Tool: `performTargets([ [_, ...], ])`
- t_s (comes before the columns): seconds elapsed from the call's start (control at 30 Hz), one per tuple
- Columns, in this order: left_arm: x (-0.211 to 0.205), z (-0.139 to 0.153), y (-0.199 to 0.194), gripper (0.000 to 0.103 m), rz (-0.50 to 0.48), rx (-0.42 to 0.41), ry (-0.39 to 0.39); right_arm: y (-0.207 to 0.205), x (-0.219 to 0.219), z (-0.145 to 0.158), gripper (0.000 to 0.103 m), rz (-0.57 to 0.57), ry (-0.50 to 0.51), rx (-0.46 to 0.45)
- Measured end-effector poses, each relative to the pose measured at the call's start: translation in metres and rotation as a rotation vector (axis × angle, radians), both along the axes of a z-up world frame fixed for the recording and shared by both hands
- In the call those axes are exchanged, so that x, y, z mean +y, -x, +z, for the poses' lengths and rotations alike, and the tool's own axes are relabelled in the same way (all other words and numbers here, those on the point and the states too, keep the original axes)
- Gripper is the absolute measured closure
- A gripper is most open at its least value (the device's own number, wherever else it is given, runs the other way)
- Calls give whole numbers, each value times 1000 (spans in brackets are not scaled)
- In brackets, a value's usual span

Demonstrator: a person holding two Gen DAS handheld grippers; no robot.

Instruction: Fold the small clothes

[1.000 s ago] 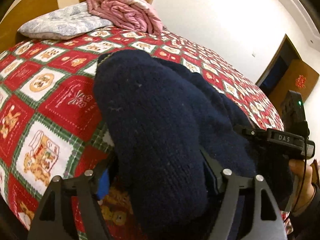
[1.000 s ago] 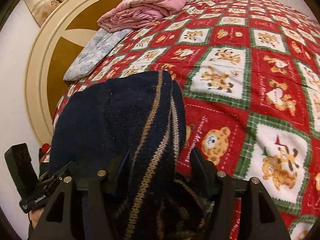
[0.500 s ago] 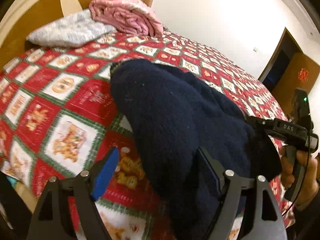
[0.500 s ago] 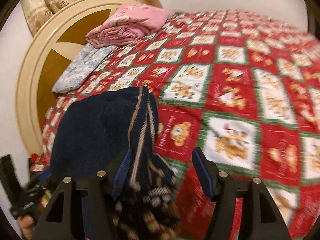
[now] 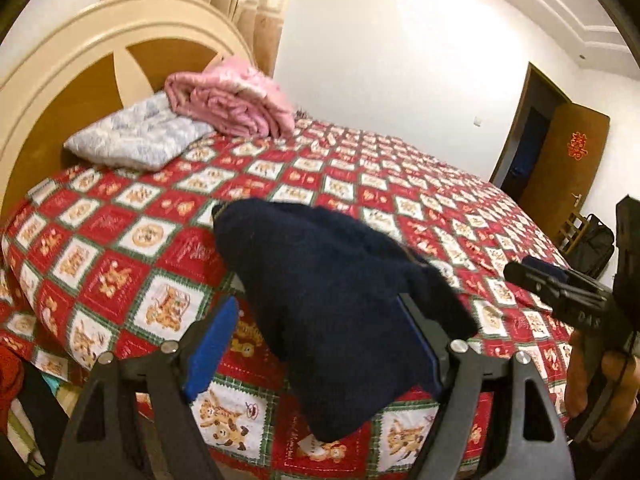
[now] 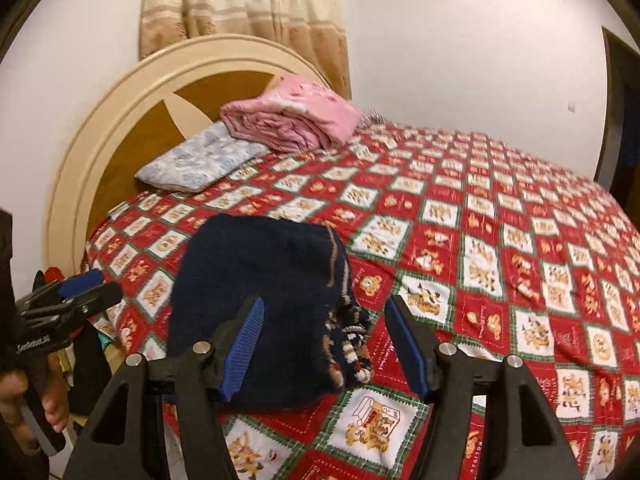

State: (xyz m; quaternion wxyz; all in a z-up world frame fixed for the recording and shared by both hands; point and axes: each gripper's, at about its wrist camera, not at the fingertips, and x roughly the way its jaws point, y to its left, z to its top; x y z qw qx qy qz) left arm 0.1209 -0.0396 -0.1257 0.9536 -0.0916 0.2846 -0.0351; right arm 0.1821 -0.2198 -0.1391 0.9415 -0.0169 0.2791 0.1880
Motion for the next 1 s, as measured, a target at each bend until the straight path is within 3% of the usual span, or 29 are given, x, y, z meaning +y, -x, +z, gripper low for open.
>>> performTargets([
  [0.1,-5,10,9,13,7,-38,-24,19,2,14,39,-3,8,-62],
  [0.3,-9,19,17,12,2,-63,-39,41,7,32,32,1,26,-147],
  [0.5,-10,24,23,4,15,-75,-40,48,3,34,32,0,16,-148],
  [1.0,-22,28,29,4,4,-87,-52,54,-9,32,32,-12,-20,-148],
])
